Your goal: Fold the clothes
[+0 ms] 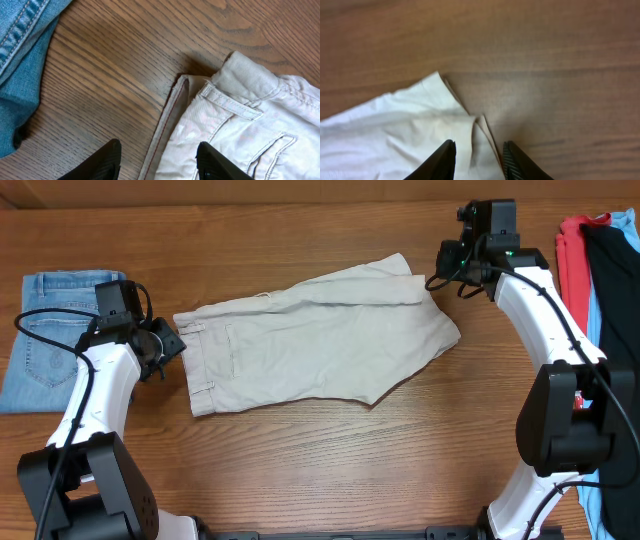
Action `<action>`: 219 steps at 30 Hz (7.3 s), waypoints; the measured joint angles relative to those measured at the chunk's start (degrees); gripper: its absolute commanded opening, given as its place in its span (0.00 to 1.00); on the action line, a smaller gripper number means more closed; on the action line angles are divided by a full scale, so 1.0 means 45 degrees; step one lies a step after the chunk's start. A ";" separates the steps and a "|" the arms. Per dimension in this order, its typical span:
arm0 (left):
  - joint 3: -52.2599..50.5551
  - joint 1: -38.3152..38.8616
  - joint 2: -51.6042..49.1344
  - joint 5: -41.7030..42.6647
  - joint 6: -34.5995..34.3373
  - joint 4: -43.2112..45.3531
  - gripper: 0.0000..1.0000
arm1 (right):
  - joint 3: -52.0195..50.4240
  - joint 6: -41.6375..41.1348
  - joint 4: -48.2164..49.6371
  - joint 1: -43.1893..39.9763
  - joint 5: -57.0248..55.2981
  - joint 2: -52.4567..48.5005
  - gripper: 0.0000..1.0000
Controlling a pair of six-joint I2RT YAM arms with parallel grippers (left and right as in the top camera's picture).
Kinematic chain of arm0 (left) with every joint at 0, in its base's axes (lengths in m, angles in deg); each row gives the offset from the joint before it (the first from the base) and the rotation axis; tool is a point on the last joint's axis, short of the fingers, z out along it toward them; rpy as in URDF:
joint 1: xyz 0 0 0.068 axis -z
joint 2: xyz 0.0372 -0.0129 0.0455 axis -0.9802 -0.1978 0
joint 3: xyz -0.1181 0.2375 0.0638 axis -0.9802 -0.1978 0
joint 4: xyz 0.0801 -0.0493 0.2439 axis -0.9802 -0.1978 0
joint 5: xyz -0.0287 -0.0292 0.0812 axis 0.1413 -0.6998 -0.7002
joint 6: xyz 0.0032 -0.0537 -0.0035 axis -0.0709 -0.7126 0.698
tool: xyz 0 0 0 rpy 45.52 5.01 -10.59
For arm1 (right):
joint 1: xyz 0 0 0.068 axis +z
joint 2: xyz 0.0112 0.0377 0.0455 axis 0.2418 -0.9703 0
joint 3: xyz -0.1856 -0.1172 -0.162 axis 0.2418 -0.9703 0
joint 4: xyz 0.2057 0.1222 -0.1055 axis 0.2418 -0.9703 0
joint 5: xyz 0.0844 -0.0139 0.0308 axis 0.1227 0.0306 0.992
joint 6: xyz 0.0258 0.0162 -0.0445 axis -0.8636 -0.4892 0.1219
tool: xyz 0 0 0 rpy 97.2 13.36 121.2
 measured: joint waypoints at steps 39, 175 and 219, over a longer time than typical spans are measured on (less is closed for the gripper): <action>-0.0083 0.2375 -0.2288 0.0821 0.0044 -0.0816 0.53 | -0.0194 0.0000 0.0855 0.0228 0.1035 -0.2623 0.42; 0.0670 0.2589 -0.2453 0.0092 0.1297 -0.3225 0.58 | -0.2035 0.0330 0.2132 0.0597 0.0733 -0.2055 0.46; -0.1690 0.1593 -0.1219 0.1462 0.1914 0.0651 0.90 | 0.2521 0.0296 -0.7791 0.0568 -0.0005 0.1690 0.78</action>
